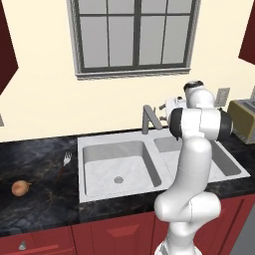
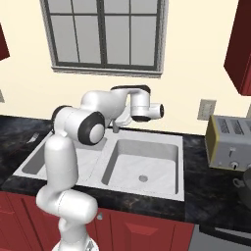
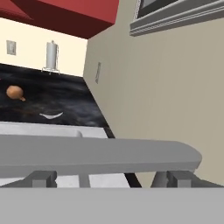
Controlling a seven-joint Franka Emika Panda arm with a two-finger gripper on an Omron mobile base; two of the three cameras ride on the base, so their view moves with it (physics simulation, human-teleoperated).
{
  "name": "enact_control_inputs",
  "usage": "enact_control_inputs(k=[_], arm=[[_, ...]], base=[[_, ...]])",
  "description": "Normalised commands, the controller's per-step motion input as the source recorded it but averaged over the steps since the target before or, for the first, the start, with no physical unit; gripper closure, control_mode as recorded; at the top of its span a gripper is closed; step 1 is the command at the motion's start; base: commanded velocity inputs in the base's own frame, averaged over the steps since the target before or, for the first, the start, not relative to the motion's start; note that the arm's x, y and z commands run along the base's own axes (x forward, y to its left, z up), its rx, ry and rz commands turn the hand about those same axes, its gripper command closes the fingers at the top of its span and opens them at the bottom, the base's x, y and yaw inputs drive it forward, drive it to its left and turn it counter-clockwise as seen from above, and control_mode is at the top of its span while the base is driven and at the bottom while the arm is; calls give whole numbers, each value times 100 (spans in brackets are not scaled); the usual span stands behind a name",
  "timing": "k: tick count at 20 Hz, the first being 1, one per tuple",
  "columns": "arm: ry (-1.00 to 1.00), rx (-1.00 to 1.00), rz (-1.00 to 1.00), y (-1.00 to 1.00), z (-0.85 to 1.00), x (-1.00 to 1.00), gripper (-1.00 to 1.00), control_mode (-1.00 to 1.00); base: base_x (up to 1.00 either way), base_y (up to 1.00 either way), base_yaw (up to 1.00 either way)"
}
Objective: Turn on the sink faucet. Then move the onion from the counter to the sink. Turn off the sink. Move the vegetable from the sink to the pot next to the stove. Finally move the pot to the front left burner.
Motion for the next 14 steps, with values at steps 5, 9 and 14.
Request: enact_control_inputs(k=[5, 9, 14], arm=[[0, 0, 0, 0, -5, 8, -100, -100], [0, 0, 0, 0, -8, 11, -100, -100], [0, 0, 0, 0, -8, 17, -100, -100]], base=[[0, 0, 0], [0, 0, 0], [0, 0, 0]])
